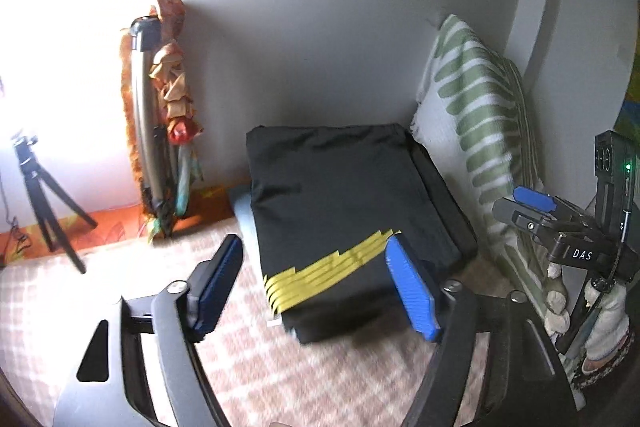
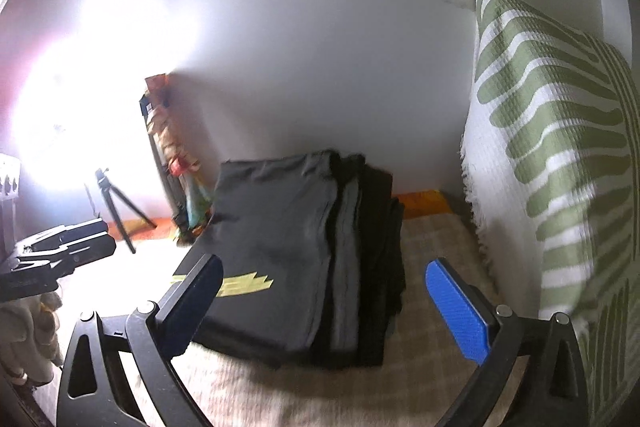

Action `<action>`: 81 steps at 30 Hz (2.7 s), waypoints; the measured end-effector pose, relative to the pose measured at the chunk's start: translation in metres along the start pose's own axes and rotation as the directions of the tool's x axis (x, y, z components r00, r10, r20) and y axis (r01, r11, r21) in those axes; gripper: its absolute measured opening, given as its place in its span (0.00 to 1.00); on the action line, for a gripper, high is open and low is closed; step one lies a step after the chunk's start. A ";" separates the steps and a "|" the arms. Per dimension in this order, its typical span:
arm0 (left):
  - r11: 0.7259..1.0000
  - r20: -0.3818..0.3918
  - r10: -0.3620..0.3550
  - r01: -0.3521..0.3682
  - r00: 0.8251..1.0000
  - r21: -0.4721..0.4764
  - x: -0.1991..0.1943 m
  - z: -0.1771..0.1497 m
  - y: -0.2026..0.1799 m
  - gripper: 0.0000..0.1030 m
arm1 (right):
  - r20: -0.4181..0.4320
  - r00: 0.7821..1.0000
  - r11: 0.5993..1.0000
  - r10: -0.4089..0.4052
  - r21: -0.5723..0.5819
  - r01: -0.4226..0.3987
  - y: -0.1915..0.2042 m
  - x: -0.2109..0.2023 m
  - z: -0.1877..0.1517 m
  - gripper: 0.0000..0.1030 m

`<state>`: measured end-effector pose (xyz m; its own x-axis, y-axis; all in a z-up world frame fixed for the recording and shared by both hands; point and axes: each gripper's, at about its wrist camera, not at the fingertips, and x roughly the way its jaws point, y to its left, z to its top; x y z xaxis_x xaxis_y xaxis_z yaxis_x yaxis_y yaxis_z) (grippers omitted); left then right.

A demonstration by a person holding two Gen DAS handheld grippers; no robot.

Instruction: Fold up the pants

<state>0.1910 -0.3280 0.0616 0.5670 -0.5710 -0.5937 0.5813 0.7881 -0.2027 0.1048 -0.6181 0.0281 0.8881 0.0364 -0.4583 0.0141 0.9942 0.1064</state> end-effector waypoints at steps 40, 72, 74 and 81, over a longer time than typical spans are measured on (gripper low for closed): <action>0.998 0.053 0.046 -0.043 0.998 -0.056 -0.096 -0.124 0.007 0.81 | 0.004 0.999 0.999 -0.053 -0.012 0.053 0.087 -0.063 -0.124 1.00; 0.991 0.067 0.130 -0.131 0.989 0.001 -0.099 -0.125 -0.001 0.83 | -0.002 1.000 1.000 -0.025 0.000 0.025 0.093 -0.062 -0.123 1.00; 0.991 0.069 0.135 -0.136 0.988 0.007 -0.100 -0.126 -0.001 0.83 | -0.002 1.000 1.000 -0.022 -0.002 0.022 0.095 -0.062 -0.124 1.00; 0.988 0.066 0.150 -0.151 0.986 0.014 -0.101 -0.128 -0.001 0.83 | -0.012 1.000 1.000 -0.018 -0.011 0.017 0.099 -0.060 -0.126 1.00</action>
<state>0.0581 -0.2416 0.0220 0.6851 -0.4602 -0.5646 0.4967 0.8621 -0.0999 -0.0049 -0.5095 -0.0446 0.8820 0.0202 -0.4709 0.0247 0.9957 0.0890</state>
